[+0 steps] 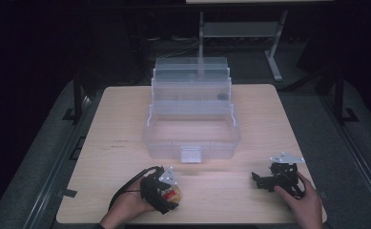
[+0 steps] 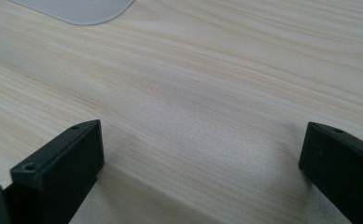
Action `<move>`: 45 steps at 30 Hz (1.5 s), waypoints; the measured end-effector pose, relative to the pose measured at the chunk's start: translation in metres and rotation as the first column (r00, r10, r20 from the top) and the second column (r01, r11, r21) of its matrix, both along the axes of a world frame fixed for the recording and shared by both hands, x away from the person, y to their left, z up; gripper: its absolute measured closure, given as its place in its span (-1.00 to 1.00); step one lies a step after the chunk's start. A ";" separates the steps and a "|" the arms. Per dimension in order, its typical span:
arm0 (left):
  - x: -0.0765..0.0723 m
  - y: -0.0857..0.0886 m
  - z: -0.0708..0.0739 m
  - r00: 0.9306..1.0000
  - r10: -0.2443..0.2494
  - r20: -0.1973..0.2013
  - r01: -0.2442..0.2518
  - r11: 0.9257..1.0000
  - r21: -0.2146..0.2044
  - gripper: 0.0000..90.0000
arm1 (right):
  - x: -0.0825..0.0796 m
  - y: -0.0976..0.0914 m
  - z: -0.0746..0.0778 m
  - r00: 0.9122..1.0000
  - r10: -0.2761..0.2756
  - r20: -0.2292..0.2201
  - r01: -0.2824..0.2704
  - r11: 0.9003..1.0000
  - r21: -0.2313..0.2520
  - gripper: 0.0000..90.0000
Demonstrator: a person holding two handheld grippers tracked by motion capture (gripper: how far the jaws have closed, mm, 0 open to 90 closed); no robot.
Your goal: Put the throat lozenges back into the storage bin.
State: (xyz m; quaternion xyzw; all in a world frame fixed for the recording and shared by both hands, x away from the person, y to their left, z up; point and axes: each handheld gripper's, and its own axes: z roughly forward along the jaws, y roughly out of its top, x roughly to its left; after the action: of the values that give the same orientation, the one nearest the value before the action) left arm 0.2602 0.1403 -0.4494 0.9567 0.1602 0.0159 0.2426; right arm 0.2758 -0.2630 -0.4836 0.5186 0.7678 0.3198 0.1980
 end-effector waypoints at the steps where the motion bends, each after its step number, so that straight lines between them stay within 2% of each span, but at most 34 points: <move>1: 0.001 0.001 0.001 1.000 0.001 -0.002 -0.001 1.000 0.000 -0.57 | 0.000 0.000 0.000 1.000 0.001 0.000 -0.001 1.000 0.000 -1.00; 6: 0.001 0.003 0.003 1.000 0.002 -0.005 -0.002 1.000 0.001 -0.57 | 0.000 0.000 0.000 1.000 0.001 0.000 -0.001 1.000 0.000 -1.00; 10: 0.002 0.005 0.005 1.000 0.022 -0.011 -0.022 1.000 -0.020 -0.57 | 0.000 0.000 0.000 1.000 0.001 0.000 -0.001 1.000 0.000 -1.00; 14: 0.003 0.008 0.008 1.000 0.014 -0.008 -0.014 1.000 -0.012 -0.57 | 0.000 0.000 0.000 1.000 0.001 0.000 -0.001 1.000 -0.001 -1.00; 24: 0.006 0.012 0.015 0.999 0.042 -0.012 -0.043 0.998 -0.039 -0.57 | 0.000 0.000 0.000 1.000 0.001 0.000 -0.001 1.000 0.000 -1.00; 27: 0.008 0.014 0.019 0.999 0.036 -0.010 -0.036 0.999 -0.033 -0.57 | 0.000 0.000 0.000 1.000 0.001 0.000 -0.001 1.000 0.000 -1.00; 35: 0.011 0.015 0.025 0.998 0.059 -0.009 -0.059 0.996 -0.059 -0.57 | 0.000 0.000 0.000 1.000 0.001 0.000 -0.001 1.000 0.000 -1.00; 37: 0.013 0.016 0.028 0.999 0.044 -0.003 -0.044 0.998 -0.049 -0.57 | 0.000 0.000 0.000 1.000 0.001 0.001 -0.001 1.000 0.000 -1.00; 38: 0.012 0.015 0.029 0.998 0.061 -0.008 -0.062 0.996 -0.066 -0.57 | 0.000 0.000 0.000 1.000 0.001 0.001 -0.001 1.000 0.000 -1.00; 42: 0.015 0.016 0.033 0.999 0.049 -0.001 -0.049 0.997 -0.056 -0.57 | 0.000 0.000 0.000 1.000 0.001 0.000 -0.001 1.000 -0.001 -1.00; 45: 0.016 0.016 0.036 0.998 0.056 0.000 -0.056 0.996 -0.066 -0.57 | 0.000 0.000 0.000 1.000 0.001 0.001 -0.001 1.000 -0.001 -1.00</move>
State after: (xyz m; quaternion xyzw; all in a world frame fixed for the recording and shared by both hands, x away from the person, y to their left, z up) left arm 0.2765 0.1564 -0.4138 0.9432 0.1872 0.0183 0.2737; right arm 0.2758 -0.2631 -0.4836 0.5182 0.7681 0.3198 0.1983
